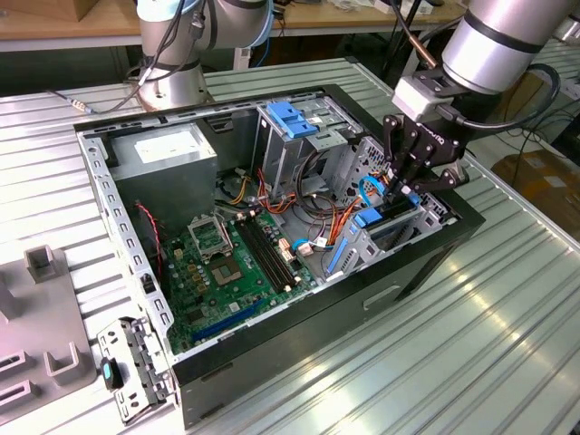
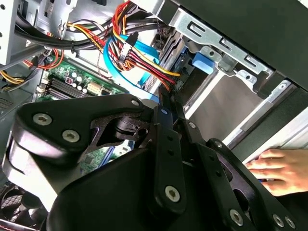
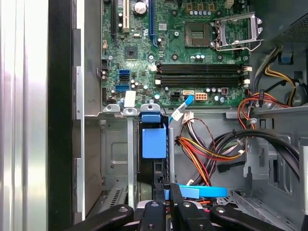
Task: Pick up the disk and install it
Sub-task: 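Insert the second disk wire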
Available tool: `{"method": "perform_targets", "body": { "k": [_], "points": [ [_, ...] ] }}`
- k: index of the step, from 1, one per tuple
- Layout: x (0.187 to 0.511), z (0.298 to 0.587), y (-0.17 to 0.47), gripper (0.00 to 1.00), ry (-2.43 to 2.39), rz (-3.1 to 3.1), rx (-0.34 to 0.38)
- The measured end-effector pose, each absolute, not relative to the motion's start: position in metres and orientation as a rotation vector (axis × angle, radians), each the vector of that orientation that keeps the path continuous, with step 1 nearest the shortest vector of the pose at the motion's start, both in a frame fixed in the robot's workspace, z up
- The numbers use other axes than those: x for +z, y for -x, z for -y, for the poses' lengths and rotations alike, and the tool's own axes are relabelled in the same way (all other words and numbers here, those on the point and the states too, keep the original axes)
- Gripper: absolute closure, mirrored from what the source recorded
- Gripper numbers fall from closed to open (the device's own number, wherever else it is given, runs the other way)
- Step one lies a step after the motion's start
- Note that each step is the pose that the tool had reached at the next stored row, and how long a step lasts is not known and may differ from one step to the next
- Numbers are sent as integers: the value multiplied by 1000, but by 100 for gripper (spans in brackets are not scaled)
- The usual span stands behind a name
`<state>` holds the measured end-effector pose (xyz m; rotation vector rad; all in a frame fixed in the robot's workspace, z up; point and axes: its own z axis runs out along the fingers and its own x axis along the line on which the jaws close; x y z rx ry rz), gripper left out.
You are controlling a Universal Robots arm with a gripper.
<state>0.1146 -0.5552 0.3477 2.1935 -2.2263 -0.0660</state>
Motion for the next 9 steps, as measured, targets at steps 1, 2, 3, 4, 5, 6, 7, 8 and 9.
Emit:
{"method": "perform_targets", "body": {
  "k": [1, 2, 3, 4, 5, 6, 7, 8, 9],
  "points": [
    [347, 555, -115, 84, -2194, 2227, -68],
    [347, 555, -115, 84, -2195, 2228, -70],
    [346, 556, -115, 84, -2196, 2229, -72],
    [346, 556, -115, 84, -2196, 2229, -73],
    [345, 556, -115, 84, -2197, 2229, -73],
    [345, 556, -115, 84, -2197, 2230, -74],
    [345, 556, -115, 84, -2197, 2230, -75],
    [344, 557, -115, 84, -2198, 2230, -76],
    [344, 557, -115, 84, -2198, 2231, -77]
  ]
}}
